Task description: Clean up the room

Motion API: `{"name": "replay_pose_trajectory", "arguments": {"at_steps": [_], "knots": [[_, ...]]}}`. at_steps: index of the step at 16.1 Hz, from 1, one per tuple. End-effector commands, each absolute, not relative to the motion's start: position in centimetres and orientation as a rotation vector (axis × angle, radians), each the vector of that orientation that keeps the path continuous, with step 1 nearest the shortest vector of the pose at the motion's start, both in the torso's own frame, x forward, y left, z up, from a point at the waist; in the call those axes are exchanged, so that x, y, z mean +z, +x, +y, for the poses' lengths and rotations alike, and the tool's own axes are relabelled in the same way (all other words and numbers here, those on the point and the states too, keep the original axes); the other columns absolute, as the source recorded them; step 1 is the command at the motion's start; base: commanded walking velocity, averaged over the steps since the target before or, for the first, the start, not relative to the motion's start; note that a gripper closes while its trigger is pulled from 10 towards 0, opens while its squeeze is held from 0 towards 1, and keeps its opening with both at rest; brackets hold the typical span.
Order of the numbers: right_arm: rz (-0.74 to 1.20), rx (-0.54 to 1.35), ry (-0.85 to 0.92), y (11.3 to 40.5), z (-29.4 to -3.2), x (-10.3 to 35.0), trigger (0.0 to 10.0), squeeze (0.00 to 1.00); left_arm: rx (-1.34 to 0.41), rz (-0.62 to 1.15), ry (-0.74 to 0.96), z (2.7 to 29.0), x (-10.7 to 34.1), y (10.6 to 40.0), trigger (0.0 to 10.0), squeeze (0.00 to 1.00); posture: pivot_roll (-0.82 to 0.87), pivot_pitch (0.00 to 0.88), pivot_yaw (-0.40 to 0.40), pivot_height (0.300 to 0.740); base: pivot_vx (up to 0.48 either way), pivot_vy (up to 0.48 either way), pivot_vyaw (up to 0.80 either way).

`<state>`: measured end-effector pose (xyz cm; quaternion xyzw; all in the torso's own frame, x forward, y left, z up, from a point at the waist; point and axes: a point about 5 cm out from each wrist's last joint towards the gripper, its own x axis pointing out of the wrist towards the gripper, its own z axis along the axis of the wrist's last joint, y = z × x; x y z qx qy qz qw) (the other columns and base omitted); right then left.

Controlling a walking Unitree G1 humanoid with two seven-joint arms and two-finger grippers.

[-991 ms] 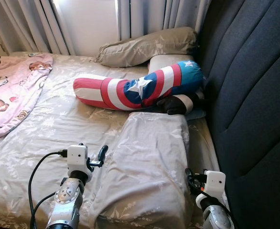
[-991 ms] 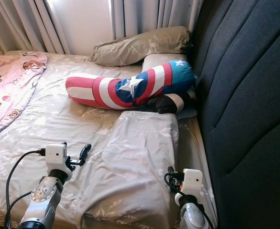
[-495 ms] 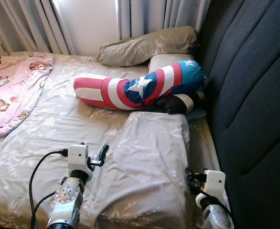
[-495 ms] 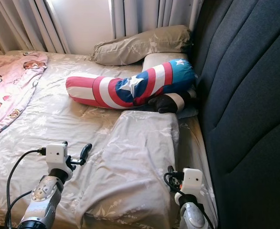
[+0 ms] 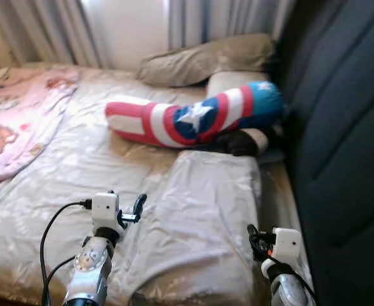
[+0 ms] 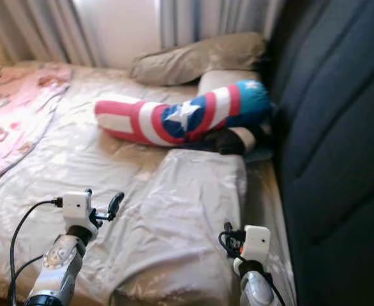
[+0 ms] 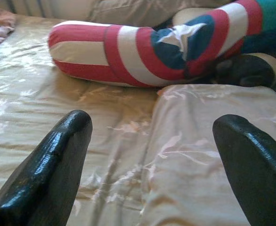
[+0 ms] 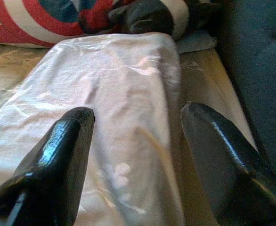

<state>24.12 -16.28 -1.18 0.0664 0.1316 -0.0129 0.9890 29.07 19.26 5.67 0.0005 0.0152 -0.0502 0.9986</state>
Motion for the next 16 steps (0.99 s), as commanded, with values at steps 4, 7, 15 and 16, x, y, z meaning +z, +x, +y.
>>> {"name": "replay_pose_trajectory", "arguments": {"at_steps": [4,7,15,16], "knots": [[0.282,-0.041,0.12,23.87,-16.74,-1.46,10.0,0.0,-0.11,0.034,0.003,19.13,5.68,28.94,10.0,0.0,-0.03,0.0,-0.032,0.74,0.0,0.338,0.0],[0.281,-0.05,0.123,23.88,-16.79,-1.46,10.0,0.0,-0.117,0.03,0.01,19.07,5.8,29.01,10.0,0.0,-0.03,0.0,-0.03,0.74,0.0,0.0,0.0],[0.262,-0.052,0.135,23.92,-16.54,-1.22,10.0,0.0,-0.133,0.055,0.007,18.89,5.55,29.05,10.0,0.0,-0.04,0.0,-0.025,0.74,0.0,0.12,0.0],[0.269,-0.056,0.14,23.94,-16.56,-1.28,10.0,0.0,-0.133,0.055,0.01,18.9,5.55,29.05,10.0,0.0,-0.04,0.0,-0.025,0.74,0.0,0.0,0.0]]}}
